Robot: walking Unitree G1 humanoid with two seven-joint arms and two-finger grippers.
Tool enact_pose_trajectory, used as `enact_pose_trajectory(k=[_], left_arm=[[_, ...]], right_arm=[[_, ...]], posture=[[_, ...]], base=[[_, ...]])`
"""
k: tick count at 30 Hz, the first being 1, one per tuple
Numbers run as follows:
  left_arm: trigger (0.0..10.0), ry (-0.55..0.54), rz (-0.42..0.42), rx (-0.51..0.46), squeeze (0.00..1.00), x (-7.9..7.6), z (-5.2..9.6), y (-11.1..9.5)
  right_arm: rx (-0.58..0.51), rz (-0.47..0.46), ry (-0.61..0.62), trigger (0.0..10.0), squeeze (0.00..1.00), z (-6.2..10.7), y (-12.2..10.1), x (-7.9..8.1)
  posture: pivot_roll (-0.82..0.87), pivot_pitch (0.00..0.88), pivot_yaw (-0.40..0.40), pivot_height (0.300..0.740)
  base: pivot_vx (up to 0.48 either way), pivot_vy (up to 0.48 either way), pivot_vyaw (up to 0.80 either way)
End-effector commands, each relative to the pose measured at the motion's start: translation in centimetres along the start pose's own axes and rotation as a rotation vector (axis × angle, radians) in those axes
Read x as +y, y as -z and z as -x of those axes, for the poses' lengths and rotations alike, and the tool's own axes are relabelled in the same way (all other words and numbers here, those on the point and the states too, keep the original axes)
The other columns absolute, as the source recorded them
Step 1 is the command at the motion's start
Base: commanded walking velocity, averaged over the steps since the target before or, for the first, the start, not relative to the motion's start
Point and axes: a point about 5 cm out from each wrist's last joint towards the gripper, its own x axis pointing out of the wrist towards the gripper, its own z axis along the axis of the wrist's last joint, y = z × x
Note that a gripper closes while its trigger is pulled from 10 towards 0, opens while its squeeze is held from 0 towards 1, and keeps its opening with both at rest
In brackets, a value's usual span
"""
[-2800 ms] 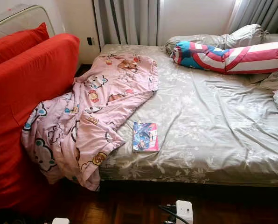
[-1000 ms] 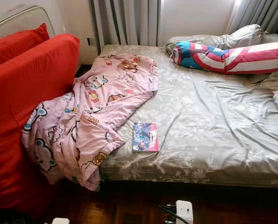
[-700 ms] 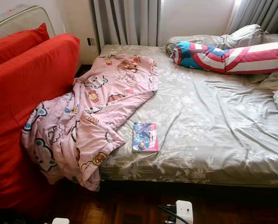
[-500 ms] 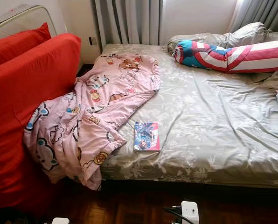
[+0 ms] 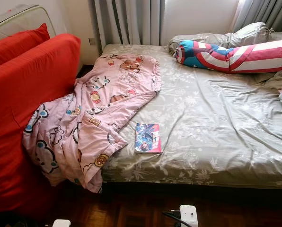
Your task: Clean up the room
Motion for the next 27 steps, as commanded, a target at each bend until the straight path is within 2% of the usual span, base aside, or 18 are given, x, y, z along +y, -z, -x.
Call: enact_pose_trajectory(k=[1,9,12,20,24,27], left_arm=[[10.0,0.004,0.01,0.029,0.0,0.1,0.2,0.7],[10.0,0.008,0.019,0.031,0.0,0.0,0.1,0.7],[10.0,0.01,0.023,0.029,0.0,0.0,0.1,0.7],[10.0,0.013,0.027,0.028,0.0,0.0,0.2,0.7],[10.0,0.014,0.027,0.029,0.0,-0.1,0.1,0.7],[10.0,0.015,0.028,0.029,0.0,-0.1,0.1,0.7]], right_arm=[[0.011,0.006,-0.005,10.0,0.0,0.0,0.1,0.2],[0.017,0.054,-0.039,10.0,0.0,0.0,0.4,0.6],[0.009,0.062,-0.055,10.0,0.0,0.1,0.3,0.6],[0.011,0.043,-0.049,10.0,0.0,0.1,0.4,0.6],[0.022,0.041,-0.053,10.0,0.0,0.3,1.2,0.8],[0.04,0.044,-0.06,10.0,0.0,0.7,2.7,0.9]], posture=[[-0.06,0.051,-0.003,0.74],[-0.06,0.052,-0.004,0.74],[-0.06,0.052,-0.004,0.74],[-0.06,0.051,-0.005,0.74],[-0.07,0.05,-0.005,0.74],[-0.07,0.05,-0.005,0.74]], base=[[0.0,0.0,0.0],[0.0,0.0,0.0],[0.0,0.0,0.63],[0.152,0.0,0.1],[0.252,0.0,0.0],[0.251,0.0,0.0]])
